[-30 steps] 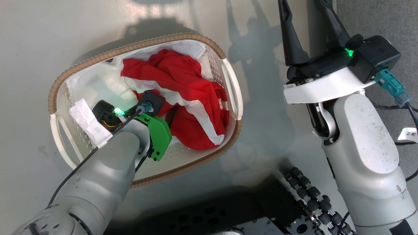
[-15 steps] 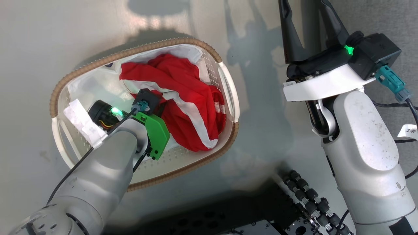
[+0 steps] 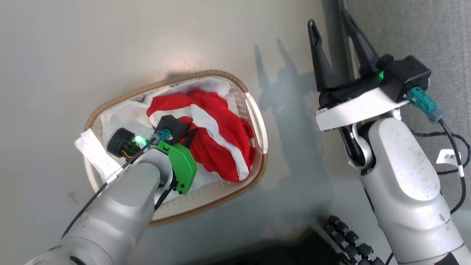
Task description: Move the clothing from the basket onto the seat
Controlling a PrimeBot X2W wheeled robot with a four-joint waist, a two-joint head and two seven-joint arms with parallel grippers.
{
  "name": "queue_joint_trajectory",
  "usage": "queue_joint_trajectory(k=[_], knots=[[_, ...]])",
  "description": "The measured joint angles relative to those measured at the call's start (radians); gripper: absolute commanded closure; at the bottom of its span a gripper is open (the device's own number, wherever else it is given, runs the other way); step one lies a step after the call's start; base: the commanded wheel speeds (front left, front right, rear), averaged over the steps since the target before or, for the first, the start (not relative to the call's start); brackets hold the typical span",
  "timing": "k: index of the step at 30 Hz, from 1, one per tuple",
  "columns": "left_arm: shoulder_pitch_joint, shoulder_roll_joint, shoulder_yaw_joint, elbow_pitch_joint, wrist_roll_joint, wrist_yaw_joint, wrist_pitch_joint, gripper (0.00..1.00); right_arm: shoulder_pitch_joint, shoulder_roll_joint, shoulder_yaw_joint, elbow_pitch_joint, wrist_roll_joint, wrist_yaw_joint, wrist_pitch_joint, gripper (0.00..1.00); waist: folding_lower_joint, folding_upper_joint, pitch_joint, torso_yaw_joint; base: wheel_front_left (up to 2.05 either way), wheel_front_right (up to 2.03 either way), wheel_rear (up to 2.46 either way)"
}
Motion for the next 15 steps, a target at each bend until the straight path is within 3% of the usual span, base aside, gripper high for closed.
queue_joint_trajectory(k=[15], knots=[[0.184,0.01,0.211,-0.155,0.117,0.0,-0.002,1.0,0.117,0.001,-0.007,0.095,-0.02,0.0,0.0,0.0,-0.0001,0.0,-0.246,0.059,0.0,0.0,0.0]])
